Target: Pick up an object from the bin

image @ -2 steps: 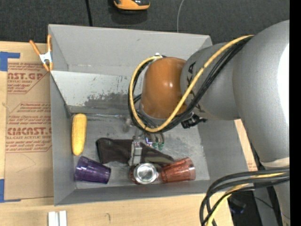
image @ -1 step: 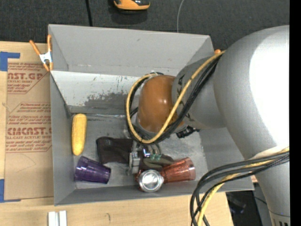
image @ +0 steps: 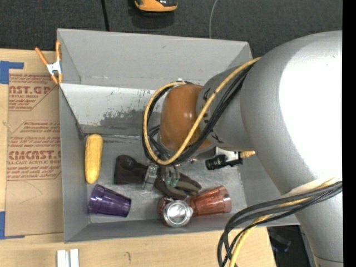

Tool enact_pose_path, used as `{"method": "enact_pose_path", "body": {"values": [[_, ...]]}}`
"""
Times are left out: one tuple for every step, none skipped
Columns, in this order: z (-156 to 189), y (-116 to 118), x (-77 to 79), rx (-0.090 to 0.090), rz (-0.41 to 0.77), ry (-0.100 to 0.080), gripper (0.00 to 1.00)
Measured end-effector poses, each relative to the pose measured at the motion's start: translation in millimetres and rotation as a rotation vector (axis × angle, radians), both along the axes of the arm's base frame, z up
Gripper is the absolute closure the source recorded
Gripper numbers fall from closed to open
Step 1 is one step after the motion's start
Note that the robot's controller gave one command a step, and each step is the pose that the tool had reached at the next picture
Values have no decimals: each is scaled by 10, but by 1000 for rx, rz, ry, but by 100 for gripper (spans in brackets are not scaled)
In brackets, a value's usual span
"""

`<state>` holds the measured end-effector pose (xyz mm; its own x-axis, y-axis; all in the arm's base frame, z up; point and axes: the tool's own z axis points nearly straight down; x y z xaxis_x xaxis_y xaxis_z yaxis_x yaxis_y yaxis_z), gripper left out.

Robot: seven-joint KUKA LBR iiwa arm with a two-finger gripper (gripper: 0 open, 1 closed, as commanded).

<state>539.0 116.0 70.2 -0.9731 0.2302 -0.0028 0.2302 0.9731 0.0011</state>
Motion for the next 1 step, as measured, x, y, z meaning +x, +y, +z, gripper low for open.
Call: {"method": "enact_pose_path", "body": {"values": [[0,0,0,0,0,0,100]]}}
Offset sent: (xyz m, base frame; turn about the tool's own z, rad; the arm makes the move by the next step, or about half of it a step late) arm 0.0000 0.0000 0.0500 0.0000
